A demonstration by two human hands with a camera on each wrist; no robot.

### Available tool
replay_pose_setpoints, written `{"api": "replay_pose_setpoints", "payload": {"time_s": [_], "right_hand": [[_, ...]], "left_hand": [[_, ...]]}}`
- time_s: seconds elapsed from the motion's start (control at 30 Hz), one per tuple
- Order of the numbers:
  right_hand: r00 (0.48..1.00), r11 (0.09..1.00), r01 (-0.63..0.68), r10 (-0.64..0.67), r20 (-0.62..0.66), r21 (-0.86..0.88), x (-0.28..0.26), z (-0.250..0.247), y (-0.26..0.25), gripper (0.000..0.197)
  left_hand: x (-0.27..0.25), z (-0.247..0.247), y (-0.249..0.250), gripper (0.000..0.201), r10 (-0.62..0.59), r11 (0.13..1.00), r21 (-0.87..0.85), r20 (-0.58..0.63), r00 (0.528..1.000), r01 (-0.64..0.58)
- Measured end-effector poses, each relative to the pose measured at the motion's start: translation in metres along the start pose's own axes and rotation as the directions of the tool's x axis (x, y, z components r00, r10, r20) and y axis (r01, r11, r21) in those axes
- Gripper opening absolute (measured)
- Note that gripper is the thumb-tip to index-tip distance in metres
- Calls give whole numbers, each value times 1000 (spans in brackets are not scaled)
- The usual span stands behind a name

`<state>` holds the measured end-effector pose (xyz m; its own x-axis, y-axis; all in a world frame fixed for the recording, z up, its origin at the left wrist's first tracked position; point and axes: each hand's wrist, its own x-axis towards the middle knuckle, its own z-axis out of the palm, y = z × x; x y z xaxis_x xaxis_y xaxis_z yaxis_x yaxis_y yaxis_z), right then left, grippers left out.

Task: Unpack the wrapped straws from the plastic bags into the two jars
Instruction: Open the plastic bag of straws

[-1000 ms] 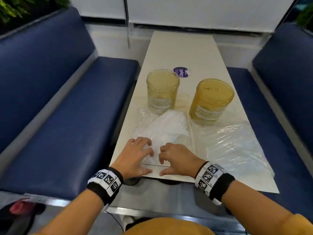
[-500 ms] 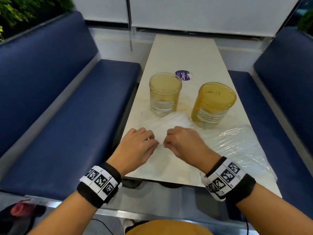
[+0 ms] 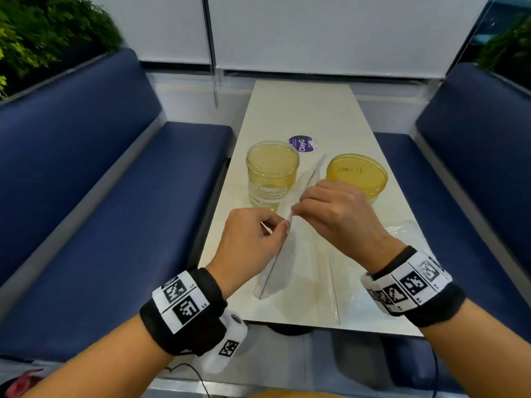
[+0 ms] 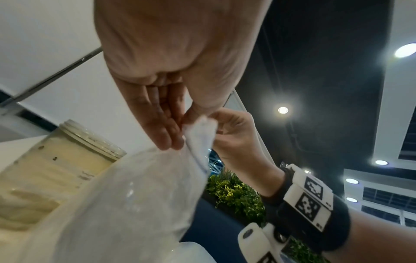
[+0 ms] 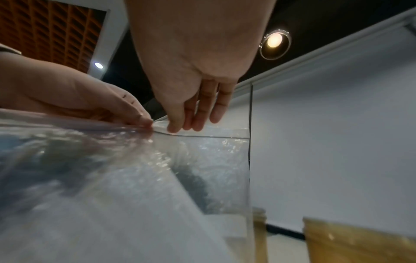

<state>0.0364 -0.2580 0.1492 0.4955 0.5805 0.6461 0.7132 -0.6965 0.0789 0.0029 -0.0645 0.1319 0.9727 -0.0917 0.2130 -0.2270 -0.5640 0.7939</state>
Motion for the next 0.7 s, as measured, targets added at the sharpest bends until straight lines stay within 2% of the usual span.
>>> {"api": "replay_pose_setpoints", "payload": {"time_s": [0.07, 0.13, 0.17, 0.2, 0.27, 0.4, 0.47, 0.53, 0.6, 0.7], "right_hand": [[974, 967, -212, 221, -51, 139, -3, 1, -5, 11], [905, 883, -422, 425, 31, 207, -4, 5, -11, 25], [872, 846, -489, 477, 107, 214, -4, 8, -14, 35], [845, 808, -535, 505, 178, 248, -4, 13, -16, 43], [803, 709, -596, 528, 276, 376, -5, 19, -18, 49], [736, 462, -663, 548, 397, 589, -6, 24, -16, 45], [690, 287, -680, 561, 457, 675, -7, 21, -15, 42], [666, 181, -681, 556, 497, 709, -9, 18, -14, 36], [659, 188, -697, 548, 514, 692, -11, 17, -14, 34], [654, 266, -722, 561, 507, 639, -12, 19, -14, 34]], "left_hand": [[4, 2, 2, 17, -43, 996, -79, -25, 999, 41], [7, 4, 5, 15, -78, 985, -157, -43, 996, 71], [8, 6, 7, 14, -86, 978, -192, -42, 995, 77], [8, 7, 10, 14, -90, 972, -222, -35, 995, 80], [10, 9, 14, 14, -110, 952, -289, -10, 994, 102], [16, 11, 13, 14, -189, 867, -458, 61, 980, 195], [17, 10, 12, 16, -186, 822, -526, 117, 976, 219], [18, 9, 13, 19, -171, 792, -563, 166, 971, 236], [20, 8, 14, 19, -159, 802, -544, 201, 967, 245], [21, 10, 15, 17, -177, 827, -492, 231, 957, 272]]}}
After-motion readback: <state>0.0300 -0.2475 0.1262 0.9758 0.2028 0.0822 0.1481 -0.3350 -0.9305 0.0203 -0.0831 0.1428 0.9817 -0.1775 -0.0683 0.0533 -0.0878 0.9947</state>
